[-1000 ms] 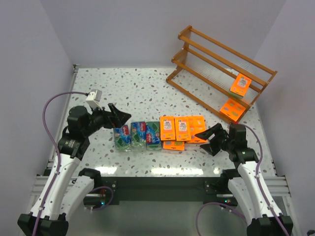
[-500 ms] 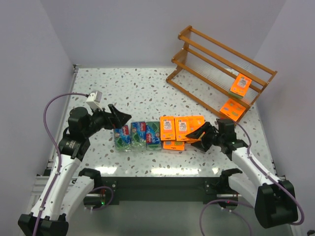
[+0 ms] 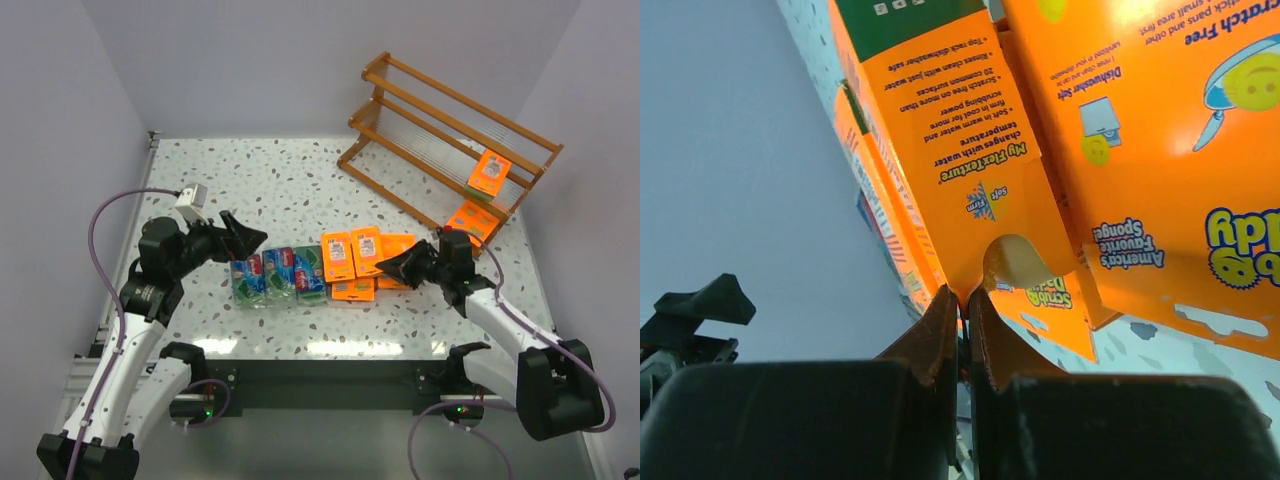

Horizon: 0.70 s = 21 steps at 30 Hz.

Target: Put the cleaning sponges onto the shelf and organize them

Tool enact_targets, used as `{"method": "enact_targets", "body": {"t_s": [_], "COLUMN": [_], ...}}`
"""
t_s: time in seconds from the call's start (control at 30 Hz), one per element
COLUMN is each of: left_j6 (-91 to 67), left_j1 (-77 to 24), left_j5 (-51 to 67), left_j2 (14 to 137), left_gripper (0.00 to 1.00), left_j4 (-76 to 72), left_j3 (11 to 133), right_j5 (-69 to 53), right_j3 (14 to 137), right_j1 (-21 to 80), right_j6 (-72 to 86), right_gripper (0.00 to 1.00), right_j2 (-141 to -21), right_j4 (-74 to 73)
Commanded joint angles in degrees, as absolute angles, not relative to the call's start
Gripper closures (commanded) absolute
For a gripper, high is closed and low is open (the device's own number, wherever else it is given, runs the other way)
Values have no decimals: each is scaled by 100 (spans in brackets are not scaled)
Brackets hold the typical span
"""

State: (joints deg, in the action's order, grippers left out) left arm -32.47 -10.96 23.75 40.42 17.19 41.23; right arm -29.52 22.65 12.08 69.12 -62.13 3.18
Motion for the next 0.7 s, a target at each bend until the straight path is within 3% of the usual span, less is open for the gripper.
{"method": "enact_targets", "body": {"t_s": [0.0, 0.3, 0.67], "left_j6": [-3340, -3366, -3217], "left_j1": [-1116, -1116, -1116], "left_j5": [2347, 2382, 2434], "left_j2": [4025, 4096, 4113], "left_gripper": [0, 0, 0], "left_j4": [1415, 1318, 1432], "left_j3": [4122, 4113, 4218], "right_j5": [-2602, -2031, -1152], "right_j3": [2565, 3260, 4165], "right_j1": [1213, 897, 255], "right_j6": [7092, 7971, 8437], "right_gripper": [100, 100, 100], "right_j2": [-5855, -5010, -6554], "right_j4": [265, 622, 1844]}}
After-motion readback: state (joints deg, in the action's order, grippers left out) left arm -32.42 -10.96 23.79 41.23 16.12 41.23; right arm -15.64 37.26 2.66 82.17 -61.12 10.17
